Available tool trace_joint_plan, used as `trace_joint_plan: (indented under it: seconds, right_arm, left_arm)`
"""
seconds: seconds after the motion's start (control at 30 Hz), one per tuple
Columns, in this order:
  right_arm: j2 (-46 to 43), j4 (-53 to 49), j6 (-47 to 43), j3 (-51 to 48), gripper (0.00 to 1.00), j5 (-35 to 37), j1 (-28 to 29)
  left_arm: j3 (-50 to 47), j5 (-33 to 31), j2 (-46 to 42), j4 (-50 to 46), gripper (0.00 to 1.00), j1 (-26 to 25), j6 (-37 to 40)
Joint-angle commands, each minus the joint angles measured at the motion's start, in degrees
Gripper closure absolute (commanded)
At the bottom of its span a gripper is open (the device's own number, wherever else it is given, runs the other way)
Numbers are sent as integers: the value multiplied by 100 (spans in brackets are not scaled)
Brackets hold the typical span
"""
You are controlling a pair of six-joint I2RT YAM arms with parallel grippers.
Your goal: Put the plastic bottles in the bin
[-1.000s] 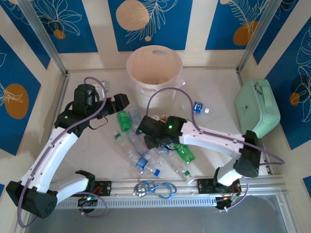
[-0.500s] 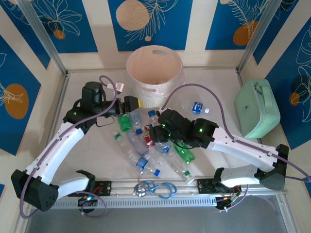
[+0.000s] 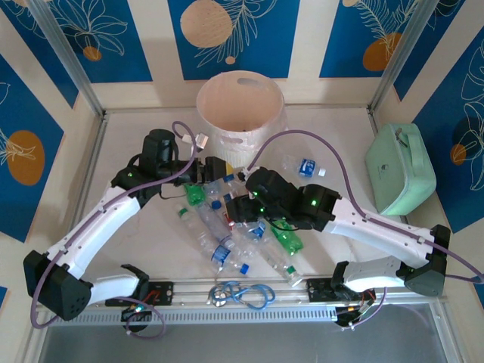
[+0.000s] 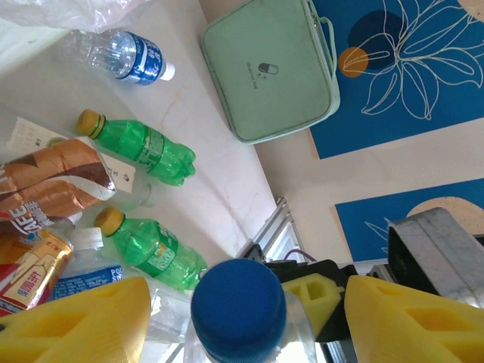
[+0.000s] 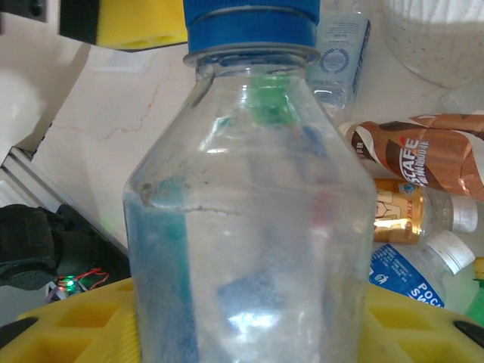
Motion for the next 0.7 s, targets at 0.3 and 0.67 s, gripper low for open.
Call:
trace_joint_plan:
  seconds: [0.3, 0.67]
  right_arm:
    - [52, 61, -68, 216, 47, -109, 43]
    - [56, 2, -60, 287, 46, -27, 22]
  left_arm:
    - [-16, 146, 146, -67, 54, -154, 121]
    - [58, 148, 233, 40, 72, -180, 43]
